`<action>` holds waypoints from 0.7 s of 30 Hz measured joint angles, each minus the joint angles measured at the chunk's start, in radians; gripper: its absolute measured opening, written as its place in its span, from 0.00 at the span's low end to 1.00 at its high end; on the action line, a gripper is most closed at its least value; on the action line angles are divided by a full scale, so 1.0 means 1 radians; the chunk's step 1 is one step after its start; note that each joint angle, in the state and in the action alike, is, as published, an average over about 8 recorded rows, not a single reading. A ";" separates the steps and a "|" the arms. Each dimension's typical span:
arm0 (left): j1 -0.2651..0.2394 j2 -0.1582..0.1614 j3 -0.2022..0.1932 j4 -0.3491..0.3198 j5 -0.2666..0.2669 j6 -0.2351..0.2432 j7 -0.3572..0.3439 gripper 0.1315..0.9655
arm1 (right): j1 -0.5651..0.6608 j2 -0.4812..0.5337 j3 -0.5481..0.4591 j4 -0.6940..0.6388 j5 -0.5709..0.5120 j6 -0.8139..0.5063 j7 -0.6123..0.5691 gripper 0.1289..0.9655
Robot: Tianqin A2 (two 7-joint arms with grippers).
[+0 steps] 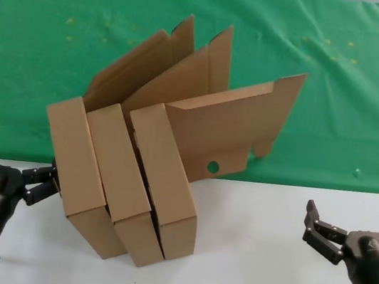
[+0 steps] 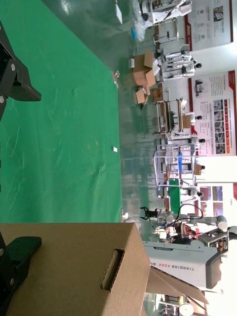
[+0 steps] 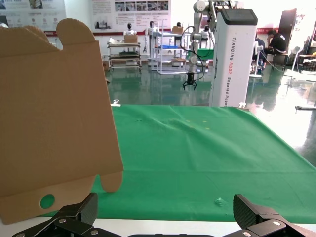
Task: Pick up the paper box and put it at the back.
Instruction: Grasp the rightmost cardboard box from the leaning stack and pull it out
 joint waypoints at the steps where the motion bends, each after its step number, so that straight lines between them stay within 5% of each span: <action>1: 0.000 0.000 0.000 0.000 0.000 0.000 0.000 0.99 | 0.000 0.000 0.000 0.000 0.000 0.000 0.000 1.00; 16: 0.000 0.000 0.000 0.000 0.000 0.000 0.000 0.90 | 0.000 0.000 0.000 0.000 0.000 0.000 0.000 1.00; 21: 0.000 0.000 0.000 0.000 0.000 0.000 0.000 0.80 | 0.000 0.000 0.000 0.000 0.000 0.000 0.000 1.00</action>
